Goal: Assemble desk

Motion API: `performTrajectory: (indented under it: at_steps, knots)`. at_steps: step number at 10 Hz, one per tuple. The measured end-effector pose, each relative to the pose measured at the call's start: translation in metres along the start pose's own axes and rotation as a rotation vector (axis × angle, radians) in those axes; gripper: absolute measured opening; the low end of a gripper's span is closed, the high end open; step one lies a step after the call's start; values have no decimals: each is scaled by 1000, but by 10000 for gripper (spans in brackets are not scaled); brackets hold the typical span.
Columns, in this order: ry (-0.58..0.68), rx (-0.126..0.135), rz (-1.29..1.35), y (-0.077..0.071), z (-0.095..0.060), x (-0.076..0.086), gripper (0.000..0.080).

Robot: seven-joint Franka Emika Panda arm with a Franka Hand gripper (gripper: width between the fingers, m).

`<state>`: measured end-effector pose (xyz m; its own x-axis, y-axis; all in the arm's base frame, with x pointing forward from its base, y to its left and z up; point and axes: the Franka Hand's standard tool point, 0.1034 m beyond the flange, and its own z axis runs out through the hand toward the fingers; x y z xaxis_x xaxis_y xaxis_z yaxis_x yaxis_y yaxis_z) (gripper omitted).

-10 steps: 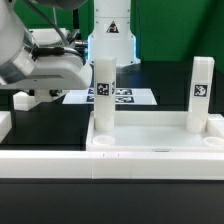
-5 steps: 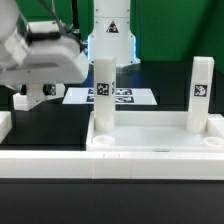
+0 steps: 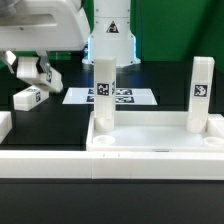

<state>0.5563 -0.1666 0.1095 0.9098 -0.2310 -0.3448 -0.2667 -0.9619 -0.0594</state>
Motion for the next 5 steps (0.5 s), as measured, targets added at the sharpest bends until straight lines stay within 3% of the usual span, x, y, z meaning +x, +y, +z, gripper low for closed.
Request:
performTrajectory:
  at_steps: [3,5]
  knots:
    - [202,-31,2,2,-6,9,290]
    - [324,-45,-24,-18,-26,18,290]
